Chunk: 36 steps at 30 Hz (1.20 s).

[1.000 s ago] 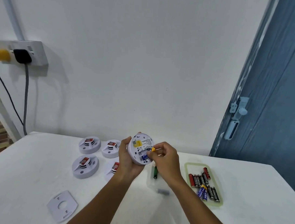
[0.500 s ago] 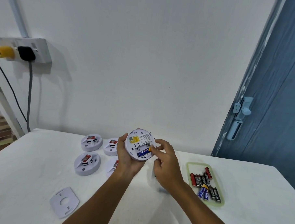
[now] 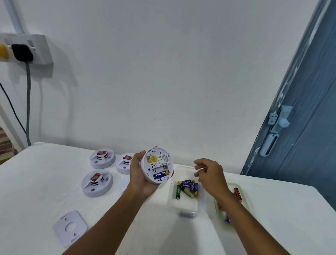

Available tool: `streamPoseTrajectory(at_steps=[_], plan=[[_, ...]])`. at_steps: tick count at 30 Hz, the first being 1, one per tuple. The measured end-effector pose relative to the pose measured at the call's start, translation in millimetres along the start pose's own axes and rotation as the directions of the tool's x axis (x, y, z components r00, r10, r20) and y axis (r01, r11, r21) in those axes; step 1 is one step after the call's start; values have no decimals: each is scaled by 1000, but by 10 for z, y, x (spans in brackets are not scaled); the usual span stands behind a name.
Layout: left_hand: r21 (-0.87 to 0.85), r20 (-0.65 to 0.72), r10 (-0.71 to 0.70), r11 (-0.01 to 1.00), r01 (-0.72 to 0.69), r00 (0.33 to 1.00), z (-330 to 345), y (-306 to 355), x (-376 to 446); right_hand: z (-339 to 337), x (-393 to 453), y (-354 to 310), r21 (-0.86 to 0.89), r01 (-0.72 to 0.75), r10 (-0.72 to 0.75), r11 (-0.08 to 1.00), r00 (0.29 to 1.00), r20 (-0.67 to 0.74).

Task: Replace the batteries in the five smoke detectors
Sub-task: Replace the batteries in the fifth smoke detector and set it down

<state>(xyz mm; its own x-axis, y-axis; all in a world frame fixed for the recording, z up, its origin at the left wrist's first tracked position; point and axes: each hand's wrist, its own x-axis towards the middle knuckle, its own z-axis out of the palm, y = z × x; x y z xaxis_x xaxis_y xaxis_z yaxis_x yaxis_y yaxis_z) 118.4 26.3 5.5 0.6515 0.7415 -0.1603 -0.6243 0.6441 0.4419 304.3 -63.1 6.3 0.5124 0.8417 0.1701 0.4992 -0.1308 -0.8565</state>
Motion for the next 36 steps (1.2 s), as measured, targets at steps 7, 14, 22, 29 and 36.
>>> streamPoseTrajectory(at_steps=[7,14,22,29,36], plan=[[-12,-39,-10,1000,9,999,-68,-71,71,95,140,195,-591,145,-23,794,978,208],[-45,-69,-12,999,9,998,-26,-109,115,554,110,163,-713,322,-58,622,928,368],[-70,-93,-4,998,-2,996,-43,-69,103,561,129,254,-404,154,-97,902,983,158],[-42,-144,32,998,-38,989,-55,-56,149,240,-11,-258,621,-125,77,774,992,105],[7,-146,1,1000,0,989,98,-108,97,404,-230,-400,478,12,-45,878,997,57]])
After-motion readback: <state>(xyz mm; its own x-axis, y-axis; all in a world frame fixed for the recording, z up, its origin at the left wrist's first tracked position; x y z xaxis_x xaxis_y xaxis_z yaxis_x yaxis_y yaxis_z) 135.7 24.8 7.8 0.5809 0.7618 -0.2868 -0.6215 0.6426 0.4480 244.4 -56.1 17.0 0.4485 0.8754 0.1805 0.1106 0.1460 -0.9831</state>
